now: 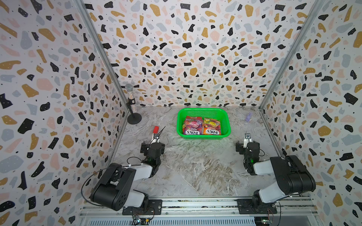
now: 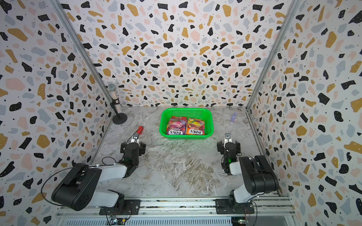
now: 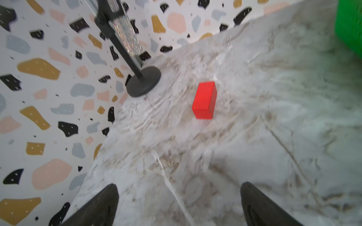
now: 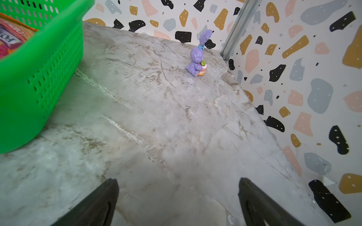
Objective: Put the candies in the basket
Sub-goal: Reset both arms
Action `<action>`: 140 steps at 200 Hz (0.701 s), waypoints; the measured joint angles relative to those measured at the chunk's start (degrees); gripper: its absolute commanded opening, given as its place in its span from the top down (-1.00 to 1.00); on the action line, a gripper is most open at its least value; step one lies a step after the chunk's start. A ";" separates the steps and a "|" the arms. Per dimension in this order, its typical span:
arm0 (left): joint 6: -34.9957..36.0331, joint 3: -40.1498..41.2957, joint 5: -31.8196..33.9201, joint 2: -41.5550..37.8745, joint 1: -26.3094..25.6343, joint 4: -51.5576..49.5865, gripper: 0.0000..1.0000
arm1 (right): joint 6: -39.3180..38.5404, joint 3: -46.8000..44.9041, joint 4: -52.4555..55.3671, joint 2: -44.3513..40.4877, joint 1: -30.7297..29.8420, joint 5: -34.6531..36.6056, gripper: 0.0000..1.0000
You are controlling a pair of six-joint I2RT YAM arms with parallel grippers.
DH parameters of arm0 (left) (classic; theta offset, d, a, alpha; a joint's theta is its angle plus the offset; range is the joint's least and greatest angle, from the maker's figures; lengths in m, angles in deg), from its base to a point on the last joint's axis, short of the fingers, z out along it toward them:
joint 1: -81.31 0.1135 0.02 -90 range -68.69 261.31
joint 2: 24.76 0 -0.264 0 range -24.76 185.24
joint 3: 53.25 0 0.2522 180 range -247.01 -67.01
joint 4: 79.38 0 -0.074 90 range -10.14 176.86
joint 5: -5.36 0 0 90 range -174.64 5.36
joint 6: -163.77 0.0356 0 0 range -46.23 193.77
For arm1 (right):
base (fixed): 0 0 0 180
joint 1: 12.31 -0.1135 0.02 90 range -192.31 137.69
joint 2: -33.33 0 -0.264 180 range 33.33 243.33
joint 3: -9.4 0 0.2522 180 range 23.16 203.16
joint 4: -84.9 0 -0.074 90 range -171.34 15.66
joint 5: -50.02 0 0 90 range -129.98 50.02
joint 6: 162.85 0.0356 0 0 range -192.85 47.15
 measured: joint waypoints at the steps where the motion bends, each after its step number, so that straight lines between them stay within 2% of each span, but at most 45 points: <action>1: -0.17 0.15 -0.26 0.00 0.26 0.33 -1.00 | 0.00 0.00 0.00 0.00 0.00 0.02 -1.00; 10: -1.60 1.44 -3.08 1.33 3.98 4.96 -1.00 | -0.02 0.00 -0.02 0.00 0.00 0.00 -1.00; 27: -3.78 1.49 -6.38 1.38 7.76 3.30 -1.00 | 0.00 -0.02 -0.02 0.00 0.00 0.02 -1.00; 55: -5.09 0.76 -10.14 1.29 7.41 3.80 -1.00 | 0.00 0.00 -0.04 0.00 0.00 0.00 -1.00; 96: -4.96 -0.11 -9.62 1.16 4.66 3.39 -1.00 | -0.02 0.00 -0.04 0.00 0.00 0.02 -1.00; 140: -4.94 -0.11 -9.40 1.16 4.57 3.15 -1.00 | 0.00 0.00 -0.04 0.00 0.00 0.00 -1.00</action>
